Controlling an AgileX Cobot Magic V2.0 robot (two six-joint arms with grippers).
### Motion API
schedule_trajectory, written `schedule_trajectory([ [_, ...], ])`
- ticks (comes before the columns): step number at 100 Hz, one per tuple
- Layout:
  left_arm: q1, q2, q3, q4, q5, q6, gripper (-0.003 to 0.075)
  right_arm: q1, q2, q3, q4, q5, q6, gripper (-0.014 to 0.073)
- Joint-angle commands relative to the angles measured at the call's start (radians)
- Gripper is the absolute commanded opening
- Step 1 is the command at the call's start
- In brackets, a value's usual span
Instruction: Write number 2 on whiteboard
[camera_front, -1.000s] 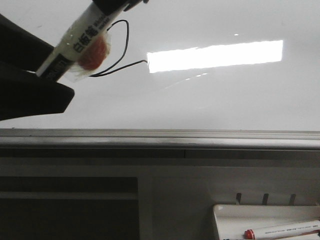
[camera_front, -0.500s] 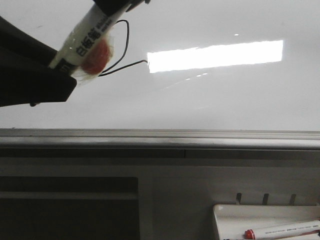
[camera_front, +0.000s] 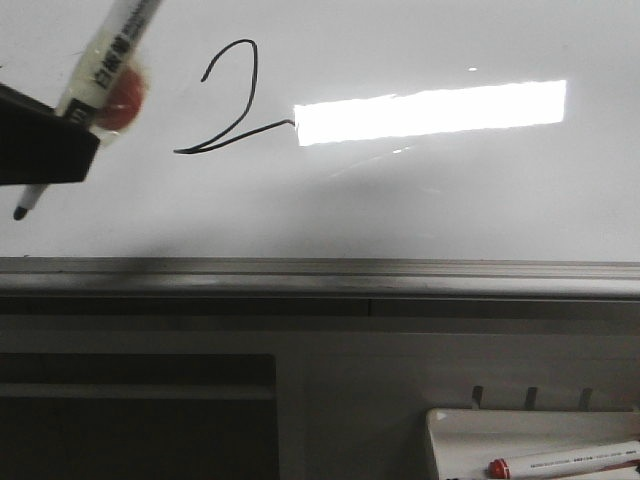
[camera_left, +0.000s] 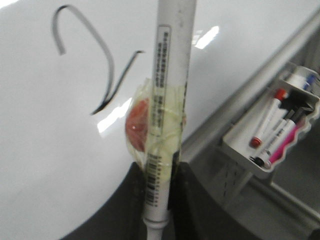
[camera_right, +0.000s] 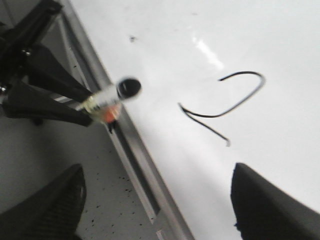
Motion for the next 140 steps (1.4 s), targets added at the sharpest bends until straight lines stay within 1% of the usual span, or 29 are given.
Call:
schedule_trajectory([
  [1, 0.086, -0.005, -0.034, -0.192, -0.099, -0.013, -0.0020, -0.046, -0.052, -0.035, 0.002, -0.068, 0.014, 0.0512],
  [8, 0.152, 0.005, -0.034, -0.303, -0.125, -0.013, -0.0020, -0.064, -0.068, -0.035, 0.002, -0.062, 0.014, 0.0512],
  [20, 0.217, 0.056, -0.034, -0.360, -0.163, -0.013, -0.0020, -0.068, -0.071, -0.035, 0.004, -0.056, 0.014, 0.0512],
  [32, 0.227, 0.122, -0.036, -0.385, -0.193, -0.013, -0.0020, -0.068, -0.066, -0.035, 0.009, -0.049, 0.014, 0.0512],
  [40, 0.227, 0.166, -0.046, -0.450, -0.191, -0.015, -0.0020, -0.068, -0.066, -0.035, 0.009, -0.047, 0.014, 0.0512],
  [47, 0.227, 0.197, -0.047, -0.482, -0.223, -0.015, -0.0020, -0.068, -0.066, -0.035, 0.009, -0.039, 0.014, 0.0512],
  [67, 0.227, 0.228, -0.047, -0.481, -0.277, -0.015, -0.0020, -0.068, -0.066, -0.035, 0.009, -0.018, 0.014, 0.0512],
  [85, 0.227, 0.257, -0.047, -0.463, -0.355, -0.015, -0.0020, -0.068, -0.066, -0.035, 0.009, -0.021, 0.014, 0.0512],
  [99, 0.227, 0.287, -0.062, -0.414, -0.336, -0.015, -0.0020, -0.068, -0.066, -0.035, 0.009, -0.021, 0.014, 0.0512],
  [140, 0.227, 0.305, -0.066, -0.416, -0.332, -0.015, -0.0020, -0.068, -0.066, -0.035, 0.009, -0.021, 0.014, 0.0512],
])
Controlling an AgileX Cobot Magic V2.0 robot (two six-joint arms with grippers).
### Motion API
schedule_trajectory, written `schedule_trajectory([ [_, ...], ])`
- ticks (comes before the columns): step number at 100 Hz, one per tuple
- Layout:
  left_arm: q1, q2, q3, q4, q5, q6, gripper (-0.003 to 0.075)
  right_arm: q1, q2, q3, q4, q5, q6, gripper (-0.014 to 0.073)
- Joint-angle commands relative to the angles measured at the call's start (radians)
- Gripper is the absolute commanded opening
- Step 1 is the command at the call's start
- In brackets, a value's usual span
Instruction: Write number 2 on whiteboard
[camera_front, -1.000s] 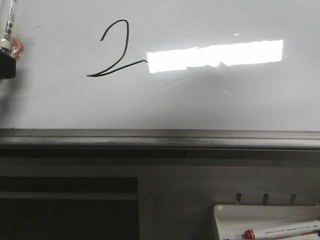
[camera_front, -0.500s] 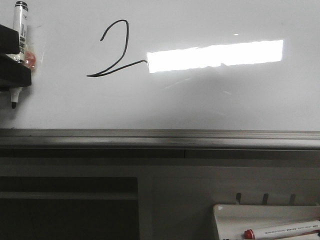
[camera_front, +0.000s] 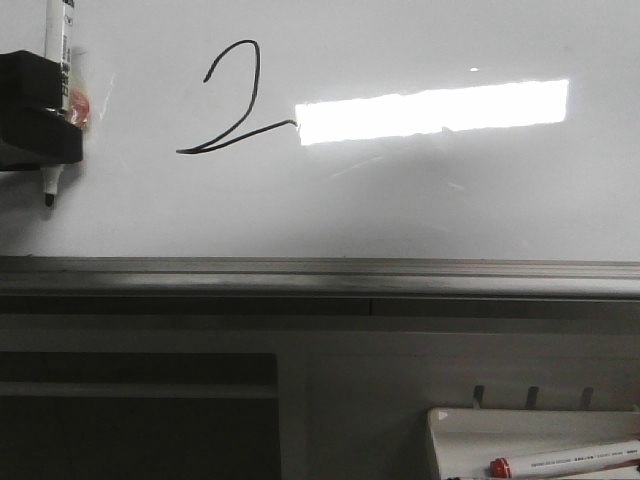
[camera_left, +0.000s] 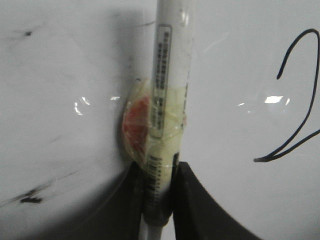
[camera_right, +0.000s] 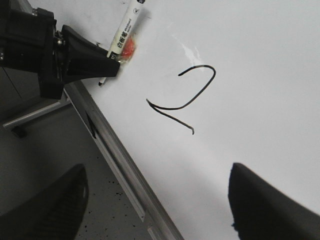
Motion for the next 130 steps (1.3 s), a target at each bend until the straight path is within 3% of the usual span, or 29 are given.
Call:
schedule_trajectory([
  [1, 0.003, -0.002, -0.030, -0.009, -0.057, -0.010, -0.0020, -0.005, -0.019, -0.035, 0.009, -0.060, 0.001, 0.0512],
  [12, 0.003, -0.002, -0.030, -0.009, -0.057, -0.010, 0.0010, -0.005, -0.019, -0.035, 0.009, -0.060, 0.001, 0.0512],
  [29, 0.003, -0.004, -0.030, -0.009, -0.073, -0.010, 0.0223, -0.005, -0.019, -0.035, 0.009, -0.060, 0.001, 0.0512],
  [36, 0.003, -0.004, -0.030, -0.009, -0.088, -0.010, 0.0261, -0.005, -0.019, -0.035, 0.009, -0.060, 0.001, 0.0512],
  [77, 0.003, -0.033, -0.030, 0.027, -0.097, -0.008, 0.0263, -0.005, -0.019, -0.035, 0.009, -0.050, 0.001, 0.0512],
  [115, 0.003, -0.049, -0.030, 0.026, 0.007, -0.008, 0.0263, -0.005, -0.019, -0.035, 0.009, -0.031, 0.001, 0.0512],
  [130, -0.036, -0.049, -0.030, 0.018, -0.014, -0.010, 0.0262, -0.005, -0.019, -0.035, 0.009, -0.031, 0.001, 0.0512],
])
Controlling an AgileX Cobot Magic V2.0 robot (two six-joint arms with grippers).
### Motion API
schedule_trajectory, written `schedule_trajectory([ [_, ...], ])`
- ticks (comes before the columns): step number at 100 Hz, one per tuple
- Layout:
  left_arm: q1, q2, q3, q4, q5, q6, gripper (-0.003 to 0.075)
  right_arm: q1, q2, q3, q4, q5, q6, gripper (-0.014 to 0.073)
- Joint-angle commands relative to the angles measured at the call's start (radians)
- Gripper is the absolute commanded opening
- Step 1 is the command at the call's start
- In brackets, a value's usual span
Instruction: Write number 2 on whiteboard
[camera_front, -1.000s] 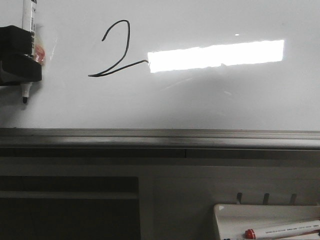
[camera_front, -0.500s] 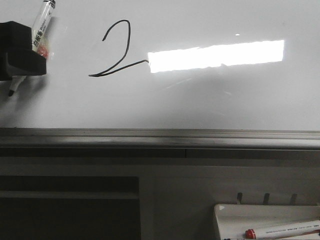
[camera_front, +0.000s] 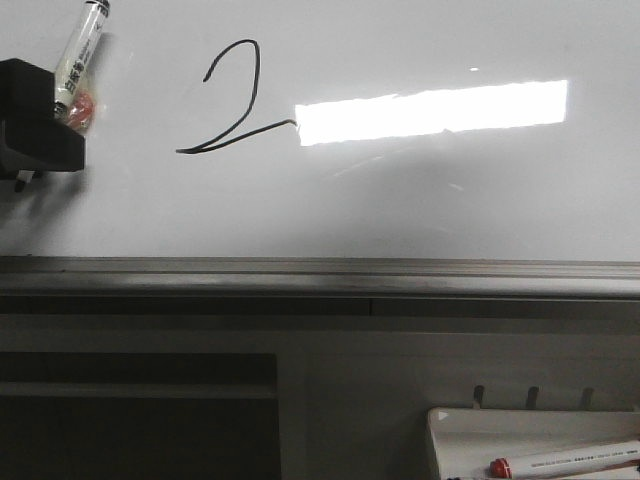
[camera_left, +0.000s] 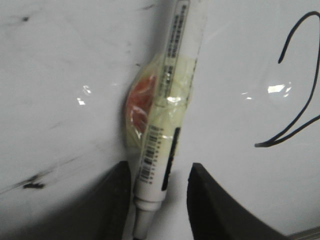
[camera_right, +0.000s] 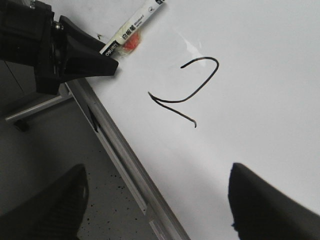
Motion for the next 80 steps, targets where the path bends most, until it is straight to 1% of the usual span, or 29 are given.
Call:
schedule_trajectory([
  [1, -0.027, -0.022, -0.029, -0.006, -0.079, -0.010, 0.0262, -0.005, -0.019, -0.035, 0.009, -0.054, 0.001, 0.0512],
  [20, -0.089, -0.022, -0.029, -0.008, -0.120, -0.014, 0.0262, -0.005, -0.019, -0.035, 0.009, -0.054, 0.001, 0.0512],
  [47, -0.084, -0.022, -0.029, -0.011, -0.095, -0.014, 0.0261, -0.005, -0.019, -0.035, 0.009, -0.045, 0.001, 0.0512],
  [56, -0.082, -0.022, -0.029, -0.053, -0.079, -0.014, 0.0261, -0.005, -0.019, -0.035, 0.009, -0.037, 0.001, 0.0512],
  [80, -0.051, -0.024, -0.029, -0.088, 0.019, -0.014, 0.0261, -0.005, -0.019, -0.035, 0.009, -0.031, 0.001, 0.0512],
])
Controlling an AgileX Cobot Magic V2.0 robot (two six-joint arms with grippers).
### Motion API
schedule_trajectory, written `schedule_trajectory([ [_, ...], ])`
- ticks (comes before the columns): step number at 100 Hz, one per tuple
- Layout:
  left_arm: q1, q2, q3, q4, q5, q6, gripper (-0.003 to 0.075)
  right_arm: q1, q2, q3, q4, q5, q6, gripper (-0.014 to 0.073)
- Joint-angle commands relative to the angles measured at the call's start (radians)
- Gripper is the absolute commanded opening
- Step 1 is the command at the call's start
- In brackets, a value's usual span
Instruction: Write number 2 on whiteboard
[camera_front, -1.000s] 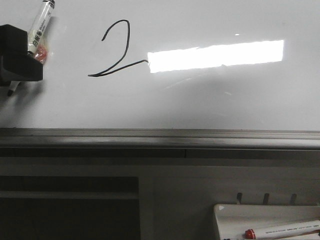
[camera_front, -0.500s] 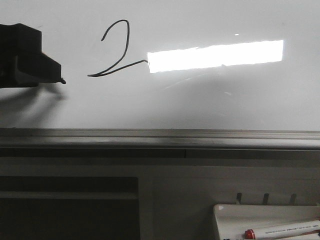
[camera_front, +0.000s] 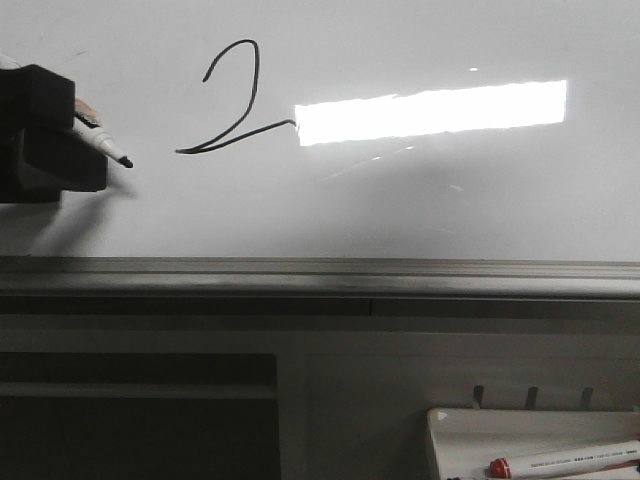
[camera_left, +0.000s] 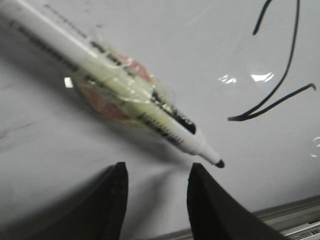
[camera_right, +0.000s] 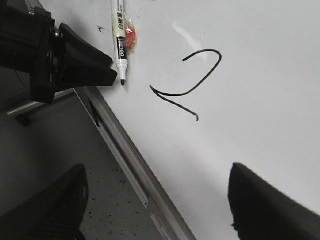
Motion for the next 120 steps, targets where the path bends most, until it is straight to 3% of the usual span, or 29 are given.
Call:
schedule_trajectory([
  [1, 0.008, -0.026, -0.029, -0.016, -0.038, -0.012, 0.0261, -0.005, -0.019, -0.035, 0.009, -0.052, 0.001, 0.0512],
  [20, -0.023, -0.099, -0.029, 0.005, -0.022, -0.012, 0.0261, -0.005, -0.023, -0.035, 0.009, -0.034, 0.010, 0.0507],
  [27, -0.035, -0.150, -0.029, 0.027, 0.006, -0.012, 0.0258, -0.005, -0.030, -0.035, 0.009, -0.015, 0.023, 0.0452],
  [39, -0.049, -0.254, -0.025, 0.030, 0.066, -0.012, 0.0169, -0.005, -0.058, -0.022, 0.009, 0.001, 0.023, 0.0214],
  [49, -0.049, -0.365, -0.025, 0.052, 0.109, -0.003, 0.0027, -0.005, -0.105, -0.001, 0.001, -0.001, 0.023, -0.0082],
  [52, -0.049, -0.398, -0.025, 0.071, 0.114, -0.003, -0.0022, -0.005, -0.125, 0.009, 0.002, -0.003, 0.026, -0.0068],
  [72, -0.049, -0.652, -0.025, 0.192, 0.189, -0.003, -0.0020, -0.005, -0.297, 0.134, -0.015, -0.111, 0.026, -0.0050],
  [85, -0.049, -0.795, -0.025, 0.282, 0.317, -0.003, -0.0020, -0.005, -0.447, 0.258, -0.020, -0.183, 0.026, -0.0050],
  [105, -0.049, -0.992, -0.025, 0.324, 0.518, -0.003, -0.0020, -0.005, -0.628, 0.408, -0.020, -0.128, 0.026, -0.0050],
  [120, -0.049, -1.092, -0.025, 0.311, 0.592, -0.003, -0.0020, -0.005, -0.713, 0.459, -0.006, -0.046, 0.026, -0.0050],
])
